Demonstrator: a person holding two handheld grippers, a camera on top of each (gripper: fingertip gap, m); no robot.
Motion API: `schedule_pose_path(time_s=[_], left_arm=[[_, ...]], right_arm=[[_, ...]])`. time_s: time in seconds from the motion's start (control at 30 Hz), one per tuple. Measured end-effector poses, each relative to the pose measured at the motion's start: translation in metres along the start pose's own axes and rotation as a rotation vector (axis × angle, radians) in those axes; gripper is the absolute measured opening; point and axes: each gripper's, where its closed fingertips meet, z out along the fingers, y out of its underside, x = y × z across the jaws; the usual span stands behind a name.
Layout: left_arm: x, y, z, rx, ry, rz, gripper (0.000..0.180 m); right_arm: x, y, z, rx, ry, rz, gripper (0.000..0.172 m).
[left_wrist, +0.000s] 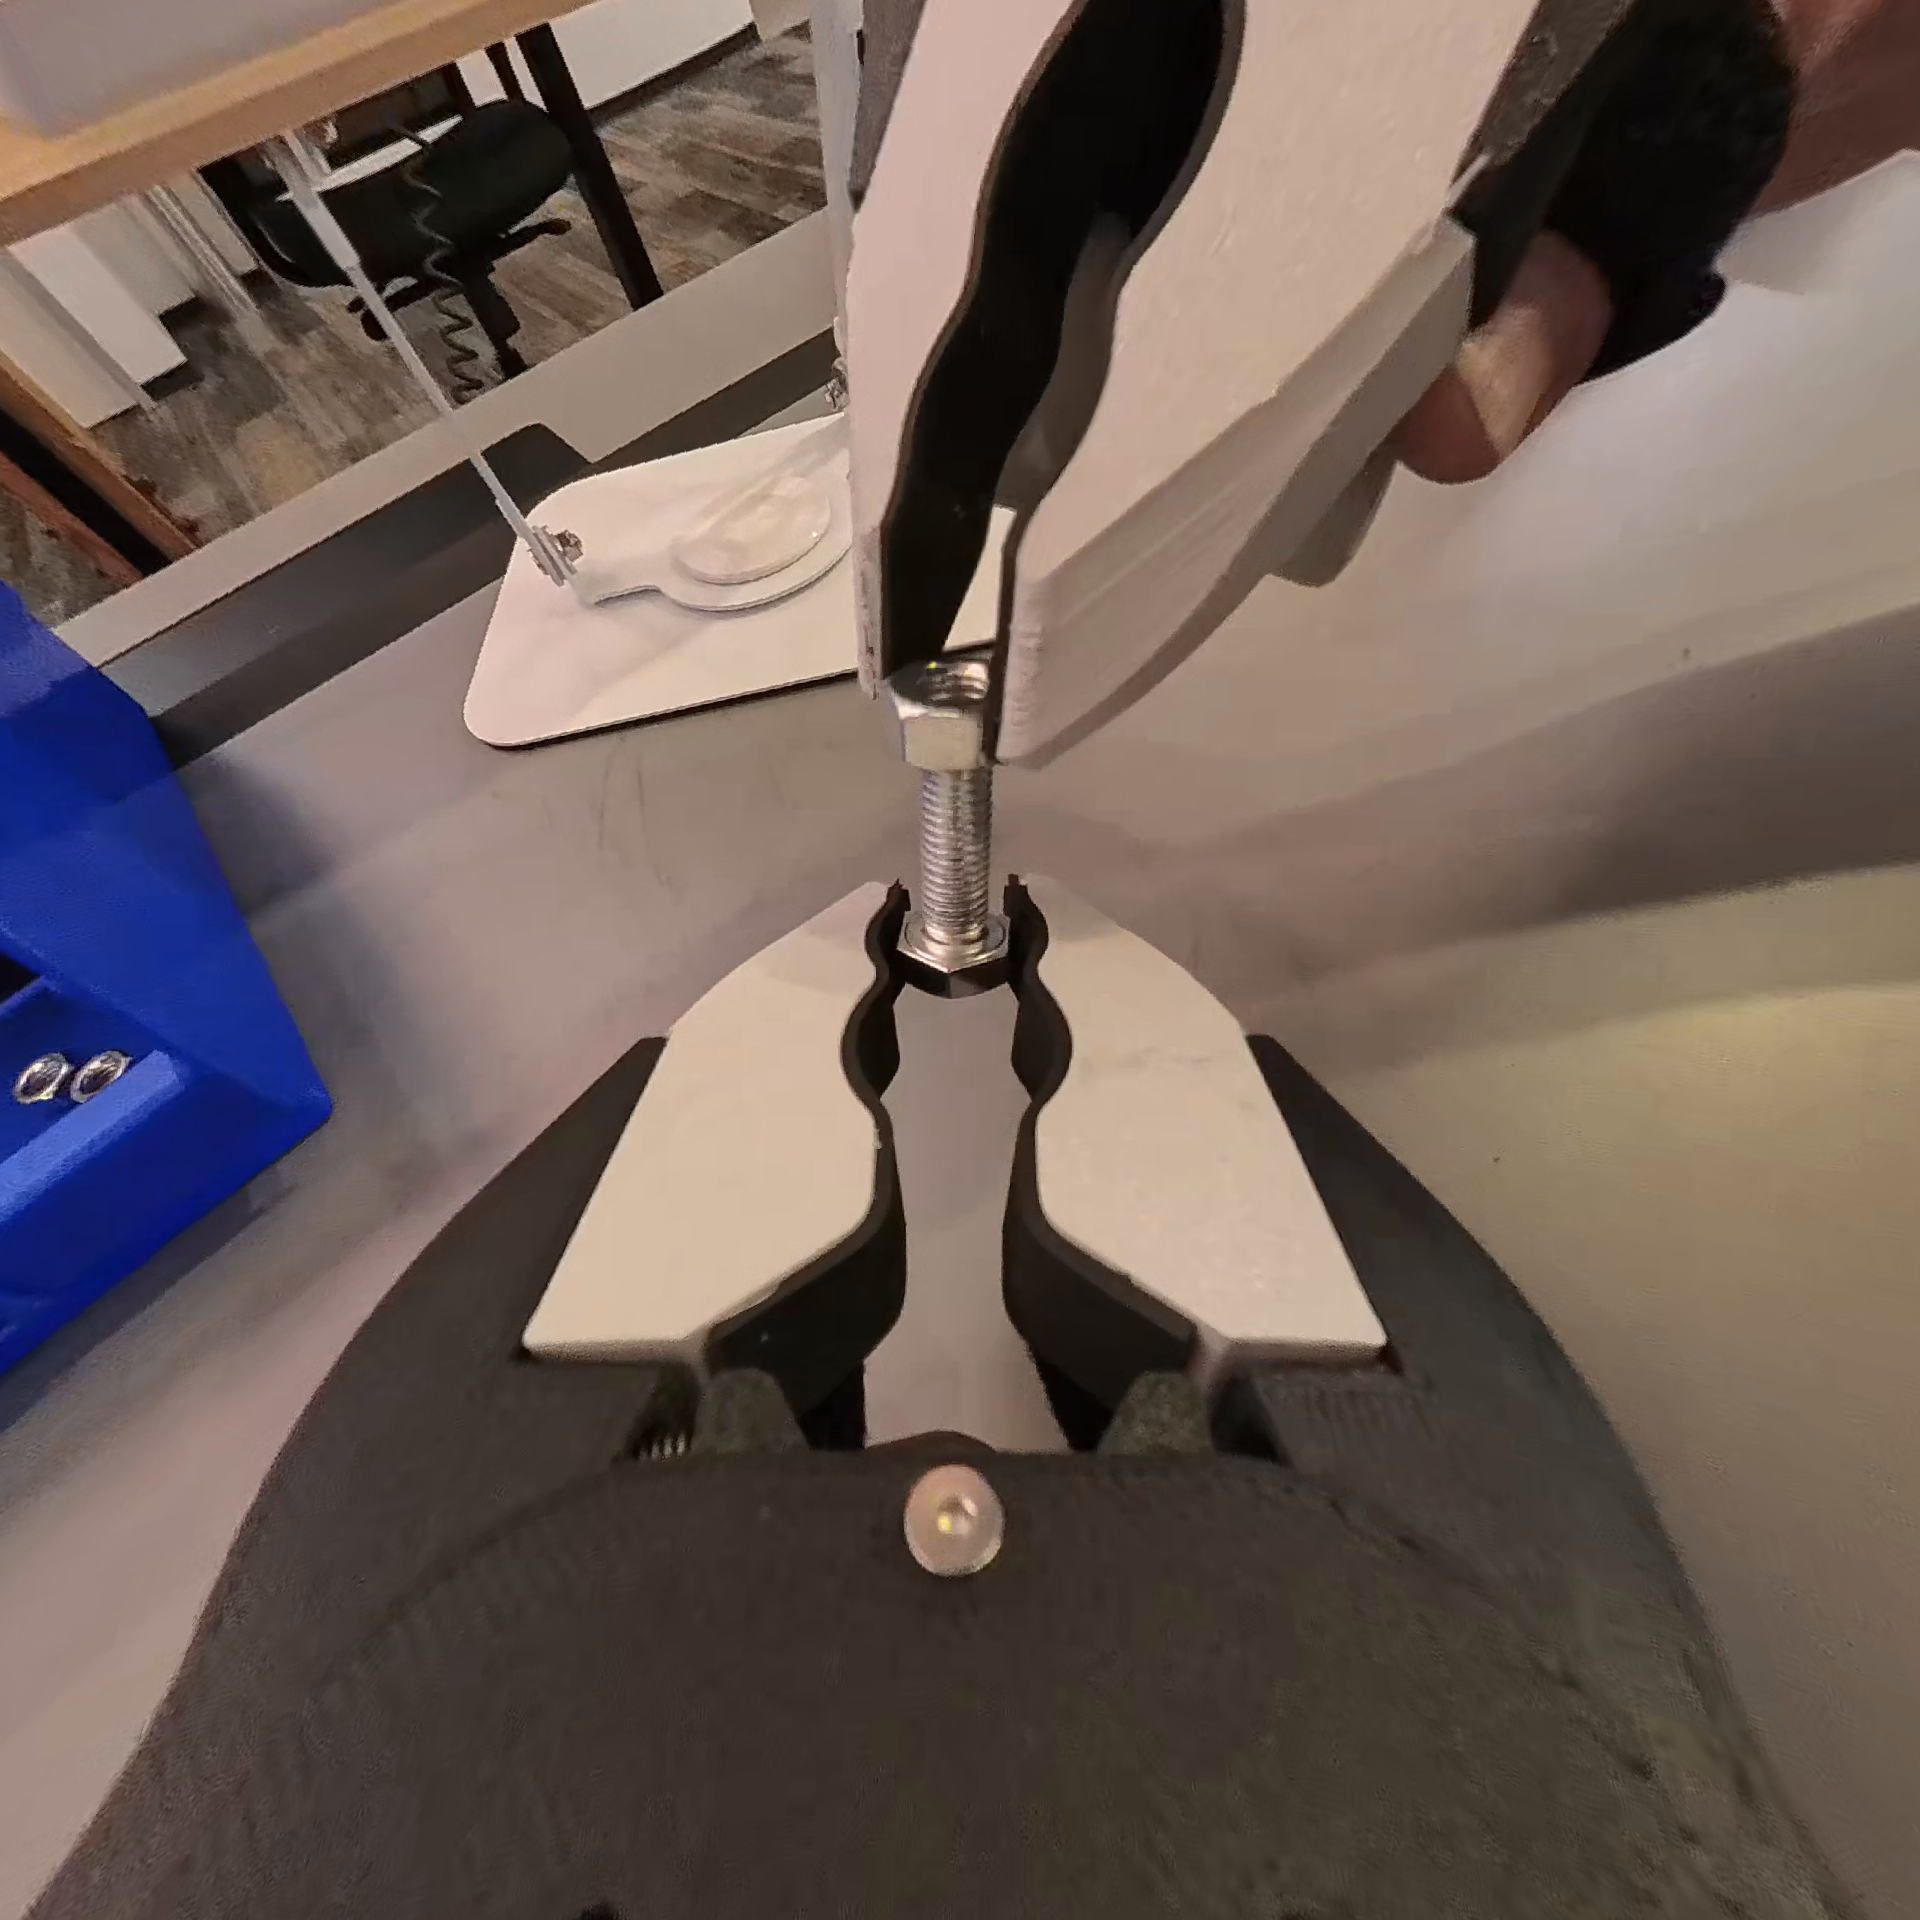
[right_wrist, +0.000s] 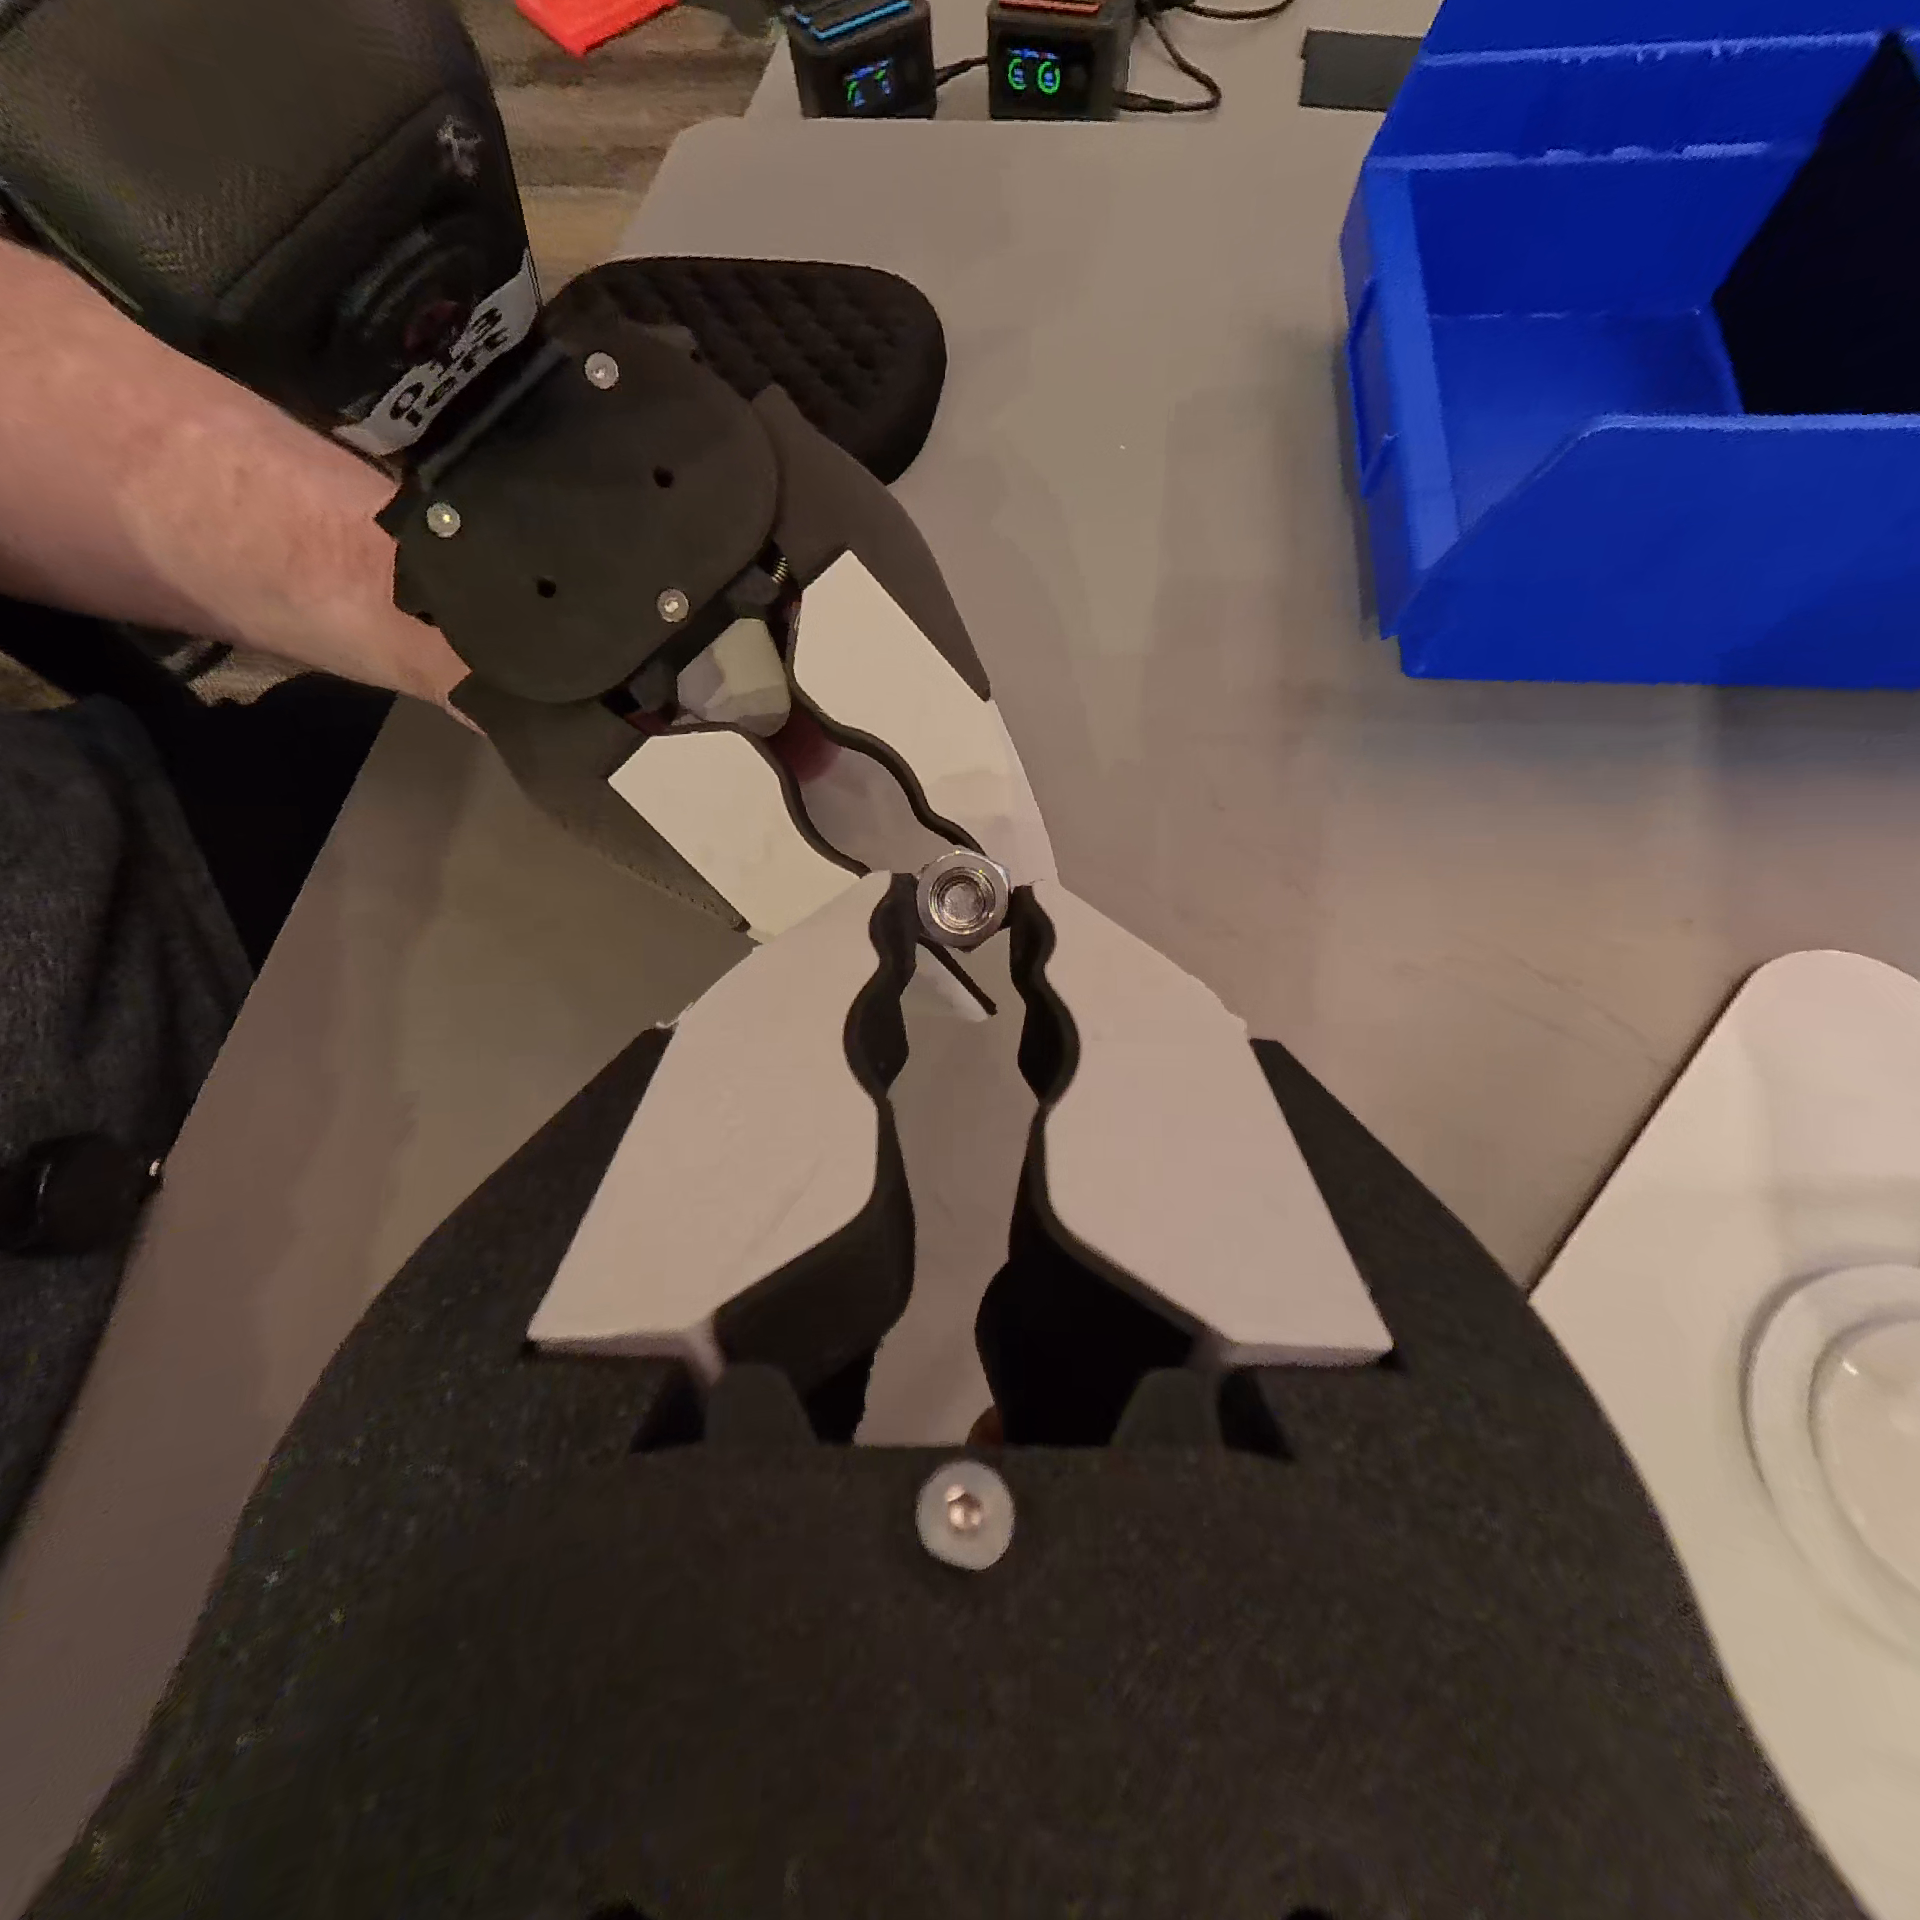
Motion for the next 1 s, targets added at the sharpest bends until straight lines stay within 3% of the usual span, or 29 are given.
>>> schedule_pose_path(time_s=[1.0], left_arm=[[-0.0003,-0.0046,0.0011,0.029,-0.009,-0.026,0.018]], right_arm=[[0.0026,-0.0005,0.0008,0.023,0.031,0.037,0.018]])
